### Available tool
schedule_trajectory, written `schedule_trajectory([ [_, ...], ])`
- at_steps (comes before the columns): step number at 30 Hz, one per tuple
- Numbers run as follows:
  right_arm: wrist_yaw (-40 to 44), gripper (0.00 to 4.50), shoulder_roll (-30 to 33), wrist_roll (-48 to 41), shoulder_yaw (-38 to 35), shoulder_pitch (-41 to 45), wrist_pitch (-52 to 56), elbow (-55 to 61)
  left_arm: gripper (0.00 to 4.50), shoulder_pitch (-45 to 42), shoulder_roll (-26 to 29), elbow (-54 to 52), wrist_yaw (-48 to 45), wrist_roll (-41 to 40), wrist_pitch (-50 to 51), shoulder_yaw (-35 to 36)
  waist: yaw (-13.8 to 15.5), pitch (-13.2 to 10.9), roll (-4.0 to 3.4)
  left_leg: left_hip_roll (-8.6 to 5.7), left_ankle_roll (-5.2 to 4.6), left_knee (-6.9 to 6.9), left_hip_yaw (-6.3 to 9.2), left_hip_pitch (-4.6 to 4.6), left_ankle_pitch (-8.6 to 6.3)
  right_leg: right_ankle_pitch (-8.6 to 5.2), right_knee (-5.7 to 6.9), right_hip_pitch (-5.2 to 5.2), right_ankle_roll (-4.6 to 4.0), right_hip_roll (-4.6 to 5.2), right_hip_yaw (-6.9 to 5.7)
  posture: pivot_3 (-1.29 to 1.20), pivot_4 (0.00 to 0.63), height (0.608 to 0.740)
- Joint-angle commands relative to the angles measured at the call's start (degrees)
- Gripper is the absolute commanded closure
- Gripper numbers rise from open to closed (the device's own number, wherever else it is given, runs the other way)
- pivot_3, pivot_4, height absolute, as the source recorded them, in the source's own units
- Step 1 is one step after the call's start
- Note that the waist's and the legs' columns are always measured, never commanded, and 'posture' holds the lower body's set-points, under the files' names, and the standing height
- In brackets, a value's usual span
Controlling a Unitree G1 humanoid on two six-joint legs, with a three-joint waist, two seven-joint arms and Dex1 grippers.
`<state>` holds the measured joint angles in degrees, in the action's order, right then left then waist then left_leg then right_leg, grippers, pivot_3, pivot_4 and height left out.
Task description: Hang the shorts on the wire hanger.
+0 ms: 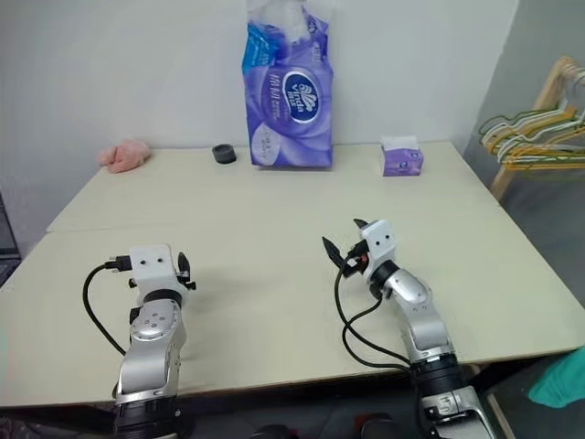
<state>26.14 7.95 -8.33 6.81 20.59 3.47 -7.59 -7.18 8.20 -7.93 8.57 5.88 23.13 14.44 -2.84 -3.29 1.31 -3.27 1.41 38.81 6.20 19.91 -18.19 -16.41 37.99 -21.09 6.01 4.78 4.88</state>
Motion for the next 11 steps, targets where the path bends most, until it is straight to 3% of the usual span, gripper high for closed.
schedule_trajectory([
  [1, 0.9, 0.02, -0.3, -0.8, -0.9, 2.1, -2.1, 0.2, 2.08, -0.1, -0.9, -3.5, 1.3, -0.2, -0.6, 0.3, 0.7, 0.0, 0.00, 0.04, 0.03, -0.01, 0.03, 0.00, 0.01, 0.01, 0.00, 0.00, -0.02, -0.04, -0.03, 0.05, 0.015, 0.740],
  [11, 0.9, 0.02, -1.7, -0.6, -0.8, 2.3, -2.6, -0.2, 2.08, 0.1, -1.3, -5.1, 1.6, 0.0, -0.7, -0.1, 1.9, 0.2, -0.02, 0.11, 0.27, -0.06, 0.06, -0.01, 0.15, 0.07, 0.02, -0.04, -0.14, -0.14, -0.08, 0.08, 0.003, 0.740],
])
